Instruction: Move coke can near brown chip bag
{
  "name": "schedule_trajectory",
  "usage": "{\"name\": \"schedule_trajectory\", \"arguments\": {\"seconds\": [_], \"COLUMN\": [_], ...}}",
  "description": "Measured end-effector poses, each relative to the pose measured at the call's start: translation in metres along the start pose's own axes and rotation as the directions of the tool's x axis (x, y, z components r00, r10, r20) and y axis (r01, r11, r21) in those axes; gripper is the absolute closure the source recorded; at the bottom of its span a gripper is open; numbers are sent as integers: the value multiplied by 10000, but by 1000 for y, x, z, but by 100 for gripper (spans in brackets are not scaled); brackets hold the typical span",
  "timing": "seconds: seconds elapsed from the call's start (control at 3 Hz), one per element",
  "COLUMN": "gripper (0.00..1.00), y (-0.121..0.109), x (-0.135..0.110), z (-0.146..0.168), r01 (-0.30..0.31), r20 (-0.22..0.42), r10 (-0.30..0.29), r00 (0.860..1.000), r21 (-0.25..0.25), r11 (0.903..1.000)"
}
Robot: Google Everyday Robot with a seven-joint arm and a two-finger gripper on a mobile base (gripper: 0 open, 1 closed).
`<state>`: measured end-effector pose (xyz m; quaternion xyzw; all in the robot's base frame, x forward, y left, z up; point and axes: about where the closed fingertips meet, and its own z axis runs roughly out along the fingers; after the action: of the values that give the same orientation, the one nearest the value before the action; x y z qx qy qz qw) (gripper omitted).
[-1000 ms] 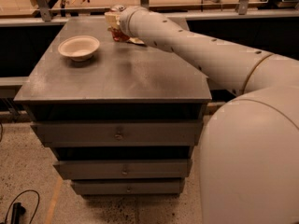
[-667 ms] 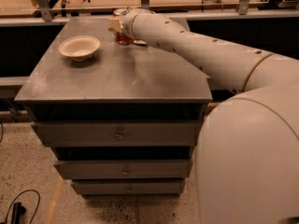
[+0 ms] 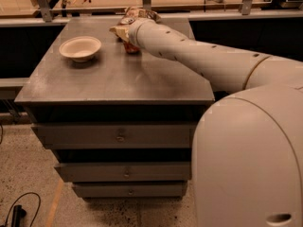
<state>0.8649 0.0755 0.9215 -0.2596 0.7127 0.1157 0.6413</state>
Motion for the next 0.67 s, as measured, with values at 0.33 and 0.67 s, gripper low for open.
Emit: {"name": "schedule_trajectory", "arguments": {"seconds": [0.33, 0.67], "gripper": [12, 0], "y": [-4, -11], "x": [6, 8], "z": [-2, -16], "r01": [-102, -139], "r20": [-1, -156], "r10": [102, 148], "r00": [9999, 9998], "r21": [283, 553], "r11": [9995, 9984]}}
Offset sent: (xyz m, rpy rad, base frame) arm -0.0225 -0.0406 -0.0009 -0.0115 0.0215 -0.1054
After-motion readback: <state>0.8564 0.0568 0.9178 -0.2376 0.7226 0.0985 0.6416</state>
